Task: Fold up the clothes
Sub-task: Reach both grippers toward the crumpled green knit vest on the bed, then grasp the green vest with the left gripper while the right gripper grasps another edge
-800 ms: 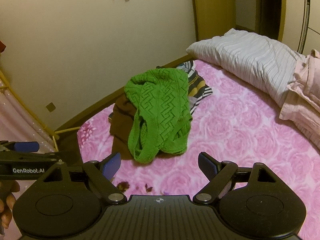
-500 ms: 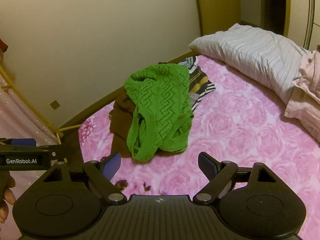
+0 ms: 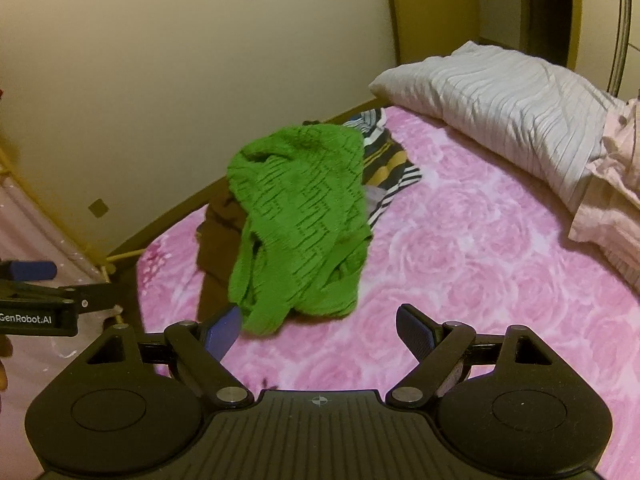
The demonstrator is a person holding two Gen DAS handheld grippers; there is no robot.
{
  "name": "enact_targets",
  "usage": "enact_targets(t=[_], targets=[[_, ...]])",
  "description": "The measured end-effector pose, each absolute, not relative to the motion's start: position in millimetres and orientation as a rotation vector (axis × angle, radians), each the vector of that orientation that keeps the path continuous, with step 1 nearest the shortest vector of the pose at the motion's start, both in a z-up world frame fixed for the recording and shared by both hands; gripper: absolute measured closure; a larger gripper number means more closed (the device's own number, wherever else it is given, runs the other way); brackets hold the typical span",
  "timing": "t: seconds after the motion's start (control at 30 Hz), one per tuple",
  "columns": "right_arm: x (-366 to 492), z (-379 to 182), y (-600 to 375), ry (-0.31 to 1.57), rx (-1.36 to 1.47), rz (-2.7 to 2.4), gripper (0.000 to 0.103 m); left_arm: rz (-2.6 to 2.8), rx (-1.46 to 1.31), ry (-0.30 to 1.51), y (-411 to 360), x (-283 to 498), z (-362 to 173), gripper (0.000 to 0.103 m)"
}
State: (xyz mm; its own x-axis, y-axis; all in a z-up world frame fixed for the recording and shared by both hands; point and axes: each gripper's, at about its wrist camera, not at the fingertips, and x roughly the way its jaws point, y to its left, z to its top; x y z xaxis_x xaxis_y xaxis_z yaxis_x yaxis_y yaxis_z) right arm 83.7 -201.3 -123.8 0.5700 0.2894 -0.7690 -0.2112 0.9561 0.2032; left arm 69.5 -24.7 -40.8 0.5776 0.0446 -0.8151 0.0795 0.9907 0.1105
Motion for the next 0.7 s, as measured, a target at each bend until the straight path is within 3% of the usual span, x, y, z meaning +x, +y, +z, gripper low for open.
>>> enact_targets(t=[0.33, 0.57, 0.7], targets=[[182, -175, -183, 0.938, 0.060, 0.250, 0.021, -0.177, 0.210, 0.971, -5, 205, -111, 0.003], [284, -224, -181, 0.921, 0.110, 0.269, 0.021, -0.297, 0.269, 0.952, -17, 281, -161, 0.017], [339, -248, -180, 0.902, 0.126, 0.291, 0.021, -0.377, 0.284, 0.962, -24, 306, -188, 0.032]])
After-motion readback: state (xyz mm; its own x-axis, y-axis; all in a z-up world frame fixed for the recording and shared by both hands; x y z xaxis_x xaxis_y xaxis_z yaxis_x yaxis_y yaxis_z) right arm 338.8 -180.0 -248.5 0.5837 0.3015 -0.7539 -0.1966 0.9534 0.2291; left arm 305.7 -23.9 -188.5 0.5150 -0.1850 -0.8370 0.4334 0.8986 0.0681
